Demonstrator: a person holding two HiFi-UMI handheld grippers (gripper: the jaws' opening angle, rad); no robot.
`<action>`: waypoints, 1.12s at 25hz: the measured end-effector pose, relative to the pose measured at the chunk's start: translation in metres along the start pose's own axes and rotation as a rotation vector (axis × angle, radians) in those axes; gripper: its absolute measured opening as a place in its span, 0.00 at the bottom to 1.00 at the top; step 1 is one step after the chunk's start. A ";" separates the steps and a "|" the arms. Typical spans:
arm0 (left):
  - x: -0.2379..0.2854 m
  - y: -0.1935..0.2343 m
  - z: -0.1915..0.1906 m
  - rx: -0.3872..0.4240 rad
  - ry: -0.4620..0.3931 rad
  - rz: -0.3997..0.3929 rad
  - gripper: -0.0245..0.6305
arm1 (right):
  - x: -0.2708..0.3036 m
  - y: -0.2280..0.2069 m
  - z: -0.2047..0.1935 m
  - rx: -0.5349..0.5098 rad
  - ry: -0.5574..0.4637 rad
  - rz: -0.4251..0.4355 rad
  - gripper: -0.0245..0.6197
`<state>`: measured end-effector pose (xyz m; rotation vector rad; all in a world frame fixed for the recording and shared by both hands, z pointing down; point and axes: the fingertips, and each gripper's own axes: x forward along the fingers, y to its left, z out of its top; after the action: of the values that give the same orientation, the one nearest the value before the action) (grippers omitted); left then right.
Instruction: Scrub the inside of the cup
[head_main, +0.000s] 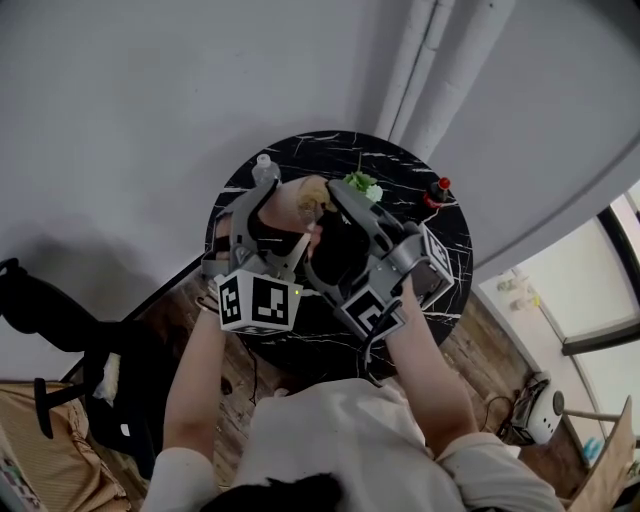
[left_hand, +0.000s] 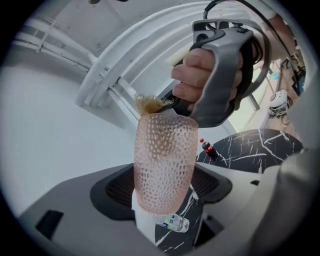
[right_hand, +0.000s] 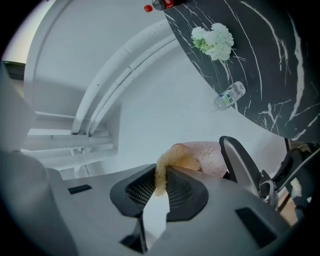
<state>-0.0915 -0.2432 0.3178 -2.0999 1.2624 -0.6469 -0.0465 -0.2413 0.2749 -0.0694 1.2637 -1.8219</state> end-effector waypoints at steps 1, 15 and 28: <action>0.001 -0.001 -0.001 -0.007 0.001 -0.005 0.57 | -0.001 0.000 0.001 0.001 -0.006 0.004 0.12; 0.010 -0.017 -0.024 -0.127 0.056 -0.040 0.57 | -0.004 0.001 0.018 0.006 -0.045 0.014 0.12; 0.003 -0.042 -0.037 -0.304 0.058 -0.109 0.57 | -0.021 0.012 0.032 -0.094 -0.049 0.009 0.12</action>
<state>-0.0892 -0.2397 0.3741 -2.4277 1.3561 -0.5965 -0.0111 -0.2510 0.2897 -0.1587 1.3129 -1.7426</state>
